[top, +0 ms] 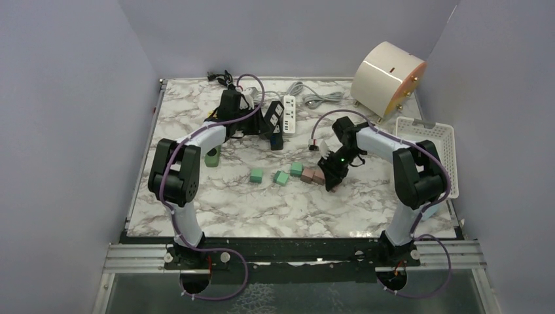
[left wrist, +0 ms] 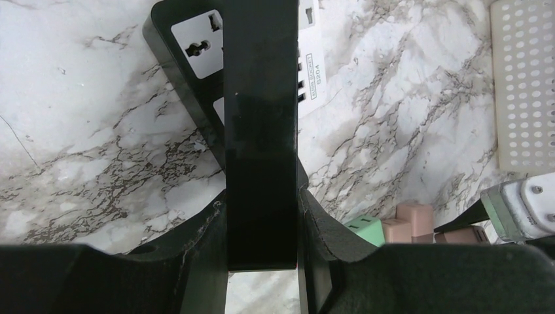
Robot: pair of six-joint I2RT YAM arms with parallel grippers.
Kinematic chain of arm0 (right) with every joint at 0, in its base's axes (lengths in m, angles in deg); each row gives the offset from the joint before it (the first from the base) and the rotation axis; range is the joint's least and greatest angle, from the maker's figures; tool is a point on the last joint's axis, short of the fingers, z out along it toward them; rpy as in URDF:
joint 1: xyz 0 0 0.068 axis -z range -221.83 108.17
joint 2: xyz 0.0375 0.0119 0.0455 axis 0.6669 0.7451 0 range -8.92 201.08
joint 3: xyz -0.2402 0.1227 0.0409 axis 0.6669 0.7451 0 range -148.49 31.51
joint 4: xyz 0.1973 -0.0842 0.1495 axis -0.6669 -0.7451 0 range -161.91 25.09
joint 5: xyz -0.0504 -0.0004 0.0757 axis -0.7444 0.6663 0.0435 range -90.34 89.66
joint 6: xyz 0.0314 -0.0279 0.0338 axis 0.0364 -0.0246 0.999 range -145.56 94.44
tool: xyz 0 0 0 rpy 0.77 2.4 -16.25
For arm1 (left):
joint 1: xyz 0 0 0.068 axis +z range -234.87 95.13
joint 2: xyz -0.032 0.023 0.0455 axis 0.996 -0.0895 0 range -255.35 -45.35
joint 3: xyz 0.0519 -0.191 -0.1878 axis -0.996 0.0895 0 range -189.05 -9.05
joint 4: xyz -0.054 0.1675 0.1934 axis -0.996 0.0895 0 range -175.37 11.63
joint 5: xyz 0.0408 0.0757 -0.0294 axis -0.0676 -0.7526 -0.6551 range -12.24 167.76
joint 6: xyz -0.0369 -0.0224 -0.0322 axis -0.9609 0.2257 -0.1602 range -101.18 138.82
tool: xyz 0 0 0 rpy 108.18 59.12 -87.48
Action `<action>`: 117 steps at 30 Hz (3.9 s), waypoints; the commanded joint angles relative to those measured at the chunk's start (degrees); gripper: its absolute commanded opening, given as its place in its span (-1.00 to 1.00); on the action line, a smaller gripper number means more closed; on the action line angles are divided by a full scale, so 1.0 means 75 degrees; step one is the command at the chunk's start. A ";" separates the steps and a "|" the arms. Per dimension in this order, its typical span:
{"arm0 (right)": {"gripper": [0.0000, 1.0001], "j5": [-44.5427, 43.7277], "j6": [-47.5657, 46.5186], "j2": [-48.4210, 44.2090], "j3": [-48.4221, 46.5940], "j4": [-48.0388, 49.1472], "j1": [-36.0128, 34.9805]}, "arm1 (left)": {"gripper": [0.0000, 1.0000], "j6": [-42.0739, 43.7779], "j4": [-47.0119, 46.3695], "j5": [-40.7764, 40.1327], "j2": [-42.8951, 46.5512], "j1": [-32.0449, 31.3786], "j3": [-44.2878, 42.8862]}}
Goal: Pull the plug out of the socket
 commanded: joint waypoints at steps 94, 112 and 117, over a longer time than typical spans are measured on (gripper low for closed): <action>0.09 -0.5097 0.9123 0.1739 -0.2527 0.1781 -0.3008 | 0.92 -0.0668 0.1621 -0.1376 0.4035 -0.0842 0.3855; 0.20 -0.5686 0.8188 0.0249 -0.2284 0.2468 -0.3798 | 0.88 -0.1030 0.1489 -0.1457 0.3576 -0.0844 0.4150; 0.02 -0.5456 0.7899 0.0359 -0.2222 0.2133 -0.4220 | 0.88 -0.1083 0.1393 -0.1280 0.3493 -0.0828 0.4185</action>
